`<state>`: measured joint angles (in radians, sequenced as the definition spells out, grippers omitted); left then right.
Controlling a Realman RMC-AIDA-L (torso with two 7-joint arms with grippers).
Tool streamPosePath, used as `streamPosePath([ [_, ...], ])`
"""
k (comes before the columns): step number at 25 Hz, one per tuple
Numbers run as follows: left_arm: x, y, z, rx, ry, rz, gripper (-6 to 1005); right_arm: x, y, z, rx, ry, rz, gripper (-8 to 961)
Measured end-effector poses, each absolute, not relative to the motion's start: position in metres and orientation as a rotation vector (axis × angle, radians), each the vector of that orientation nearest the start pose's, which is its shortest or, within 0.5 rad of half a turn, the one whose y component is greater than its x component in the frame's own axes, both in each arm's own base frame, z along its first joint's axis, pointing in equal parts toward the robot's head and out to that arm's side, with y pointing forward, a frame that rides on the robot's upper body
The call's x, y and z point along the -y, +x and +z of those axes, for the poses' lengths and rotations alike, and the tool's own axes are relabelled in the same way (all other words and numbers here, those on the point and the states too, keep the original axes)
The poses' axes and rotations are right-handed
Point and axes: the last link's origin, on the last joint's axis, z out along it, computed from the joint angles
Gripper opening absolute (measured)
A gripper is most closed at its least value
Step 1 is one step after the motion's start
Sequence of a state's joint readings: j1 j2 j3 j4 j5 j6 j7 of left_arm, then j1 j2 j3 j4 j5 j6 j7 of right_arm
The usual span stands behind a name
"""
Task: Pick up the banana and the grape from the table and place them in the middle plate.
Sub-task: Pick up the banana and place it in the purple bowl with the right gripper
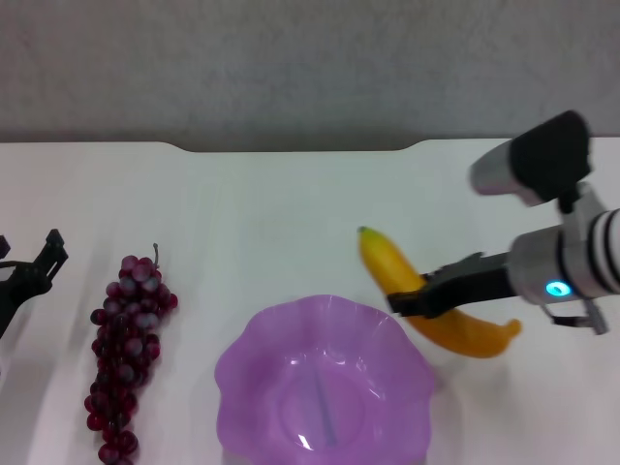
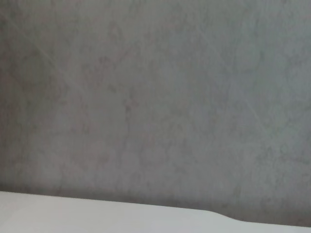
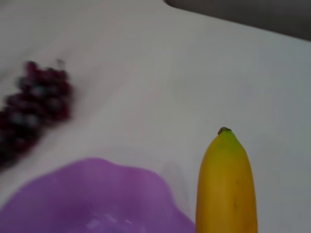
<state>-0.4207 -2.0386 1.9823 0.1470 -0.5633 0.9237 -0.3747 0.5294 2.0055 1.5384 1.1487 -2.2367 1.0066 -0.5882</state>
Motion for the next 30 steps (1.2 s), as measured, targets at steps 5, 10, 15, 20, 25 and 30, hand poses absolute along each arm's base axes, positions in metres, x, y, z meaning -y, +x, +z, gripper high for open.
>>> streamPosePath([
  [5, -0.337, -0.371, -0.003, 0.846, -1.546, -0.619, 772, -0.369, 0.181, -0.068, -0.811, -2.591, -0.049, 492],
  [10, -0.337, -0.371, -0.003, 0.846, -1.547, -0.619, 772, -0.362, 0.163, -0.095, -0.738, -2.68, -0.076, 492],
  [15, -0.337, -0.37, -0.003, 0.848, -1.549, -0.615, 771, -0.357, 0.149, -0.111, -0.697, -2.75, -0.092, 492],
  [20, -0.339, -0.369, -0.004, 0.849, -1.553, -0.615, 771, -0.351, 0.15, -0.12, -0.662, -2.78, -0.148, 493],
  [25, -0.338, -0.371, -0.003, 0.853, -1.545, -0.613, 771, -0.352, 0.153, -0.124, -0.642, -2.777, -0.177, 536],
  [30, -0.338, -0.371, -0.003, 0.853, -1.546, -0.611, 770, -0.353, 0.152, -0.127, -0.581, -2.778, -0.173, 579],
])
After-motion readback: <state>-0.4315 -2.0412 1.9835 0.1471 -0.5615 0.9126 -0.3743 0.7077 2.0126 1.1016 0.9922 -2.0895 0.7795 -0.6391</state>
